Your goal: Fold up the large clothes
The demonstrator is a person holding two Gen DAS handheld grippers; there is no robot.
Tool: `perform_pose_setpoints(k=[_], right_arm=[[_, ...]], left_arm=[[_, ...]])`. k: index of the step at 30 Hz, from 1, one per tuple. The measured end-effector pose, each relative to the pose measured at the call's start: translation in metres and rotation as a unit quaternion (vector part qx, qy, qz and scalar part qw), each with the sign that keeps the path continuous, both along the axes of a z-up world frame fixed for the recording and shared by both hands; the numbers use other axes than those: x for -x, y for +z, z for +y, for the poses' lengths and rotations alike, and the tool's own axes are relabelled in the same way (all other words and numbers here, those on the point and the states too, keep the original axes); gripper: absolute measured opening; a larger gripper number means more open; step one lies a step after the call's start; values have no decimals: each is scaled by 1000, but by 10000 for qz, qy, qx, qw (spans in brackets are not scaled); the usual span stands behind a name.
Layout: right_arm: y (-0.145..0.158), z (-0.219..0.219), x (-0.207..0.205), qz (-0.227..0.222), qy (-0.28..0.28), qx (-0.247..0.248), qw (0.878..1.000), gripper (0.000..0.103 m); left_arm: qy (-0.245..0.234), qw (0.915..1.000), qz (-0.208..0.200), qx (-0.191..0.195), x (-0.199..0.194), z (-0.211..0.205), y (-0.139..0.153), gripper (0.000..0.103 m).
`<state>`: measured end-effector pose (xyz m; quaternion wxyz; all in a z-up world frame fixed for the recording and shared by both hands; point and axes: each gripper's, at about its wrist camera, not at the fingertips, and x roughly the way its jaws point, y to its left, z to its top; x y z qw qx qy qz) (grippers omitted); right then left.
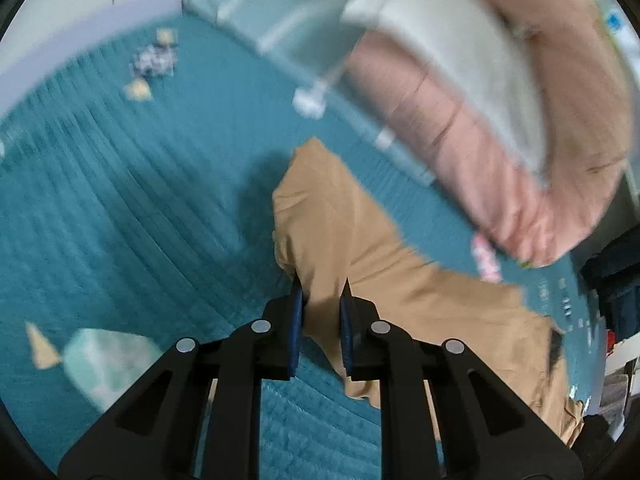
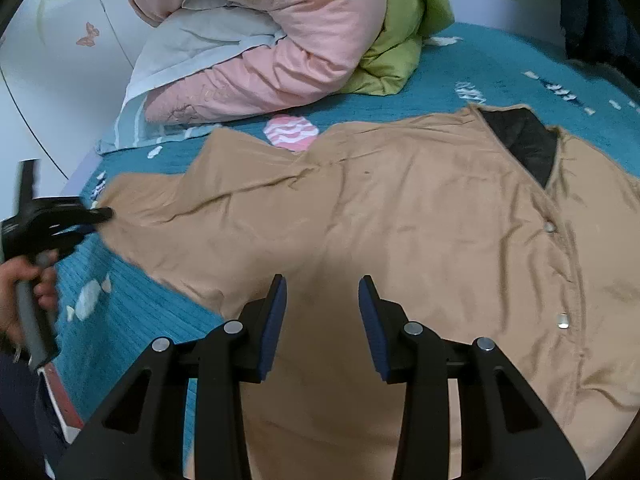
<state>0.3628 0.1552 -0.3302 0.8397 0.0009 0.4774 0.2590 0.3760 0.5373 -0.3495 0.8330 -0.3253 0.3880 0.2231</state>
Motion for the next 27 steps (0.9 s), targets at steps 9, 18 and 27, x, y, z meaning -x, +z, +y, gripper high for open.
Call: perform_pose_setpoints(k=[9,18,27], right_arm=[[-56,25,-27,995,-59,-146,9949,30],[0,-87,-17,638,-344,-853,9937,20],[25,-284,2,-72,-1610,222,9867,22]], left_arm=[[-835,9851,-1195,-911,16,-96,123,16],[-2240,9569,-1673,-783,-46,-251,156,16],[-3262,9367,-1234,-311,-126,-418,94,16]])
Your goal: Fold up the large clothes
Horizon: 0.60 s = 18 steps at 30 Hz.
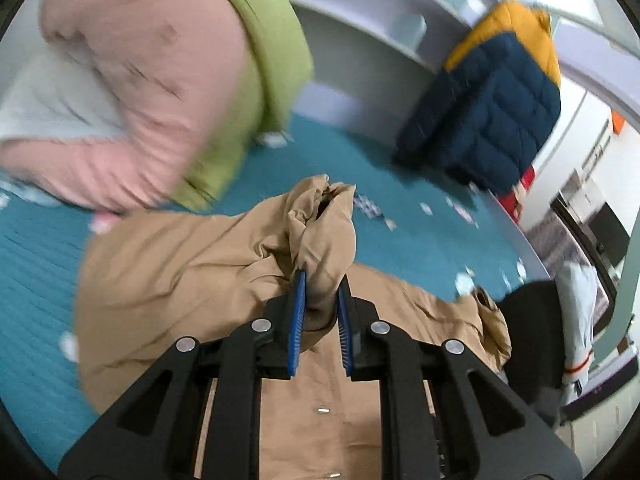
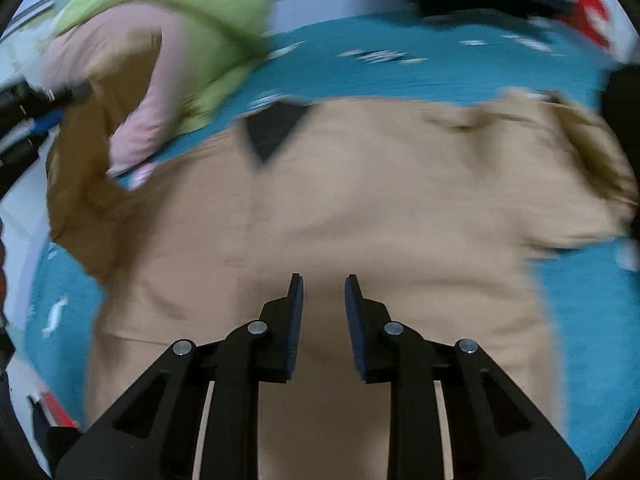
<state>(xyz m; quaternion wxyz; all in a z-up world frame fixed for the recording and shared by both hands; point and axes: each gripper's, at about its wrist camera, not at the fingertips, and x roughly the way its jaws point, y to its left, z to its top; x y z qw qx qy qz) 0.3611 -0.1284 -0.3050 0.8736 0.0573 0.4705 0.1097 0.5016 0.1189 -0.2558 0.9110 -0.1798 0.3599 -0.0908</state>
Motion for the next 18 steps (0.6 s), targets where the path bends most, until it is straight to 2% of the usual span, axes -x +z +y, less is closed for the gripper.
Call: perform_pose_setpoints(k=[3,7,9,12,14,18], right_arm=[[2,-55,4,-112,-437,269,9986,22],[-3,-110,11,-178,-893,469,9947,22],[-5,-130,14,-197,-1038,520,9930,22],[-10,-143,12,-220,-1158,558,9915,22],[-8,-152,10,-291,-1251,574,9901,22],[7,-163,0,-602,-1337,633,9872,23]], left_arm=[[-199,9990,348,-198,-20,-40,-36,16],[-429,9960,783,-59,-38,-76,-78,16],[-509,9935,1008,-133,-42,-94,-100,16],[-709,9899,1225,-6,-40,-101,-125,16],[-806,9880,1312,-148,-41,-113,-137,16],[-1105,9832,1454,-33,-42,-132,-148,16]])
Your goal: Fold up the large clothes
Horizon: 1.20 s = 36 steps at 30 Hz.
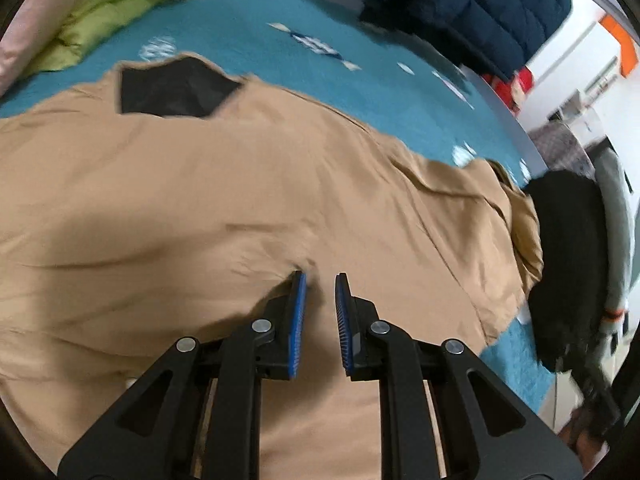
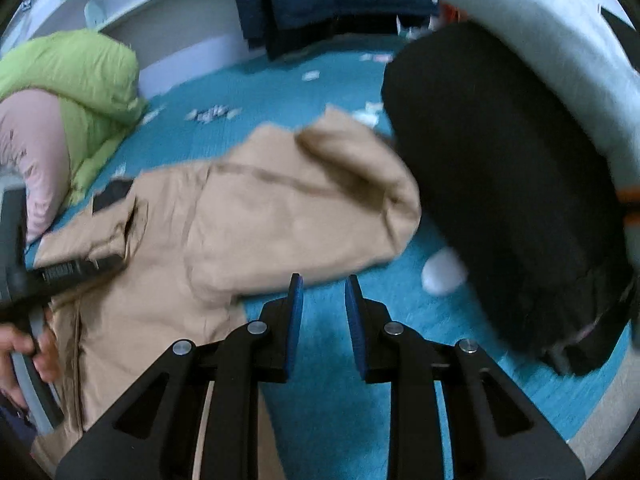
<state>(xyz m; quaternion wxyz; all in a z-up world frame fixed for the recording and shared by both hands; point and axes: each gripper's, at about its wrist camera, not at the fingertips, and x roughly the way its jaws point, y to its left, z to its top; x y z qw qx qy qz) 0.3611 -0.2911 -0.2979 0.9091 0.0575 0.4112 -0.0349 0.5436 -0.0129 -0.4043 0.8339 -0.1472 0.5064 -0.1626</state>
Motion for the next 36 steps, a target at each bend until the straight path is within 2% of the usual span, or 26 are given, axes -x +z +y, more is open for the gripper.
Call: perform_pose_setpoints(k=[2,4,5,7,9,11,13,15,16,18,19,20,21,23,26,30,33,34,36], right_arm=[[9,1,-18,-103,39,115,9999,30],[16,6,-30,-206,137,367,9990,33],[18,10,-39,-251,175,551,9980,40],[22,16,-59,-320,209,939,9948,45],[19,18,-81,-190,215,1322,9908,47],[13,15,-98,-47,265,1425,9894,47],[0,12,-120,290,237,1594,9865,48],[-10,7,-135,522,231,1570,9859,48],[-16,3,-143,718,211,1512,9857,47],[-23,-4,-150,817,119,1430,9863,46],[-27,-9,-154,908,85,1347,9867,27],[-29,-12,-156,966,66,1238,9876,12],[-28,-19,-154,970,-18,1033,9899,11],[-14,-26,-144,679,-141,752,9948,9],[18,-22,-121,94,-122,497,9986,8],[67,1,-91,-583,179,-3,9981,8],[98,34,-75,-988,520,-362,9931,8],[107,47,-71,-1091,663,-489,9906,8],[125,83,-63,-1292,987,-766,9837,8]], left_arm=[[-145,9998,104,-38,-2,-11,-6,16],[-235,9996,123,-56,1,-16,-6,16],[-255,9996,88,-21,4,-15,-2,20],[-231,9997,-114,21,12,-9,12,37],[-122,9993,-343,-11,19,2,27,67],[129,9980,-614,-39,27,24,43,73],[318,9962,-717,-369,29,40,52,75],[615,9914,-713,-910,29,63,52,79],[738,9896,-651,-1053,27,70,51,79],[942,9859,-447,-1310,27,87,40,79],[1007,9825,-342,-1527,25,90,36,79],[1046,9781,-178,-1790,25,93,27,79],[1028,9771,5,-1861,23,96,18,79],[971,9813,137,-1654,24,100,5,78],[809,9823,370,-1649,15,95,-15,78],[747,9843,358,-1555,15,96,-12,78],[874,9902,245,-1063,21,110,-4,79],[938,9925,143,-773,28,118,4,80],[1052,9934,-55,-448,41,134,19,80]])
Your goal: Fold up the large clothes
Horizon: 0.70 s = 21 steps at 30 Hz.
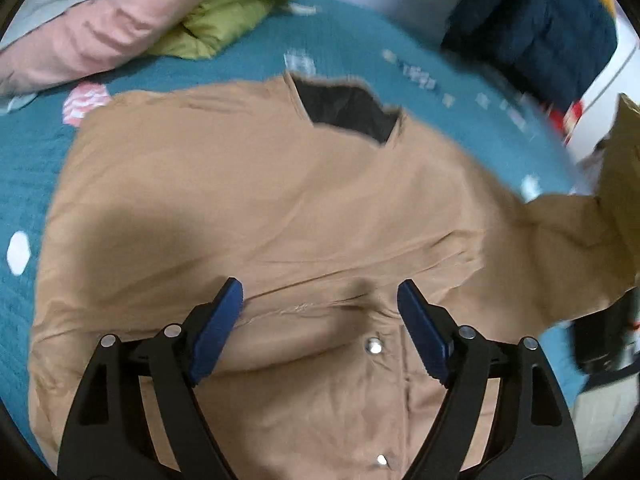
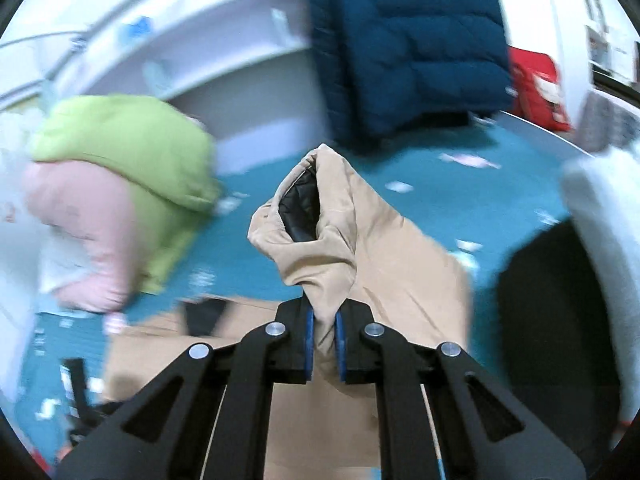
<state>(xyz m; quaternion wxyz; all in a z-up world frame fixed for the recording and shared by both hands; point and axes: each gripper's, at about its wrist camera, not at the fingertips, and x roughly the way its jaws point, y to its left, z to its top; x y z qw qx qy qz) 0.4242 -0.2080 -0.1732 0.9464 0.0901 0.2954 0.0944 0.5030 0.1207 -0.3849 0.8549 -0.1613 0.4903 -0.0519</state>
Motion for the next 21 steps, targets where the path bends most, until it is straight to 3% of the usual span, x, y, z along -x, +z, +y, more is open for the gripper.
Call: perform_pose_setpoints(k=[4,8,11,15,17,21], right_arm=[[11,76,13,-147,647,-262,9975,8],[-10,154,11,169,1313,-464,9901,9],[-58,220,12,641,1741,-383,9819,9],[-128,270,12,1269,2036,-211,9706,10],[-162,284,10,1614,2105,26,9642,17],[-182,287,13,1851,2070,146,9606,32]], left_arm=[[284,9993,-235,-71,24,32,23,81],[765,9957,-160,-498,53,85,32,83],[986,9921,-67,-772,65,115,31,83],[1187,9906,107,-671,80,147,23,83],[1178,9906,154,-676,85,151,19,83],[1092,9923,126,-572,87,150,21,84]])
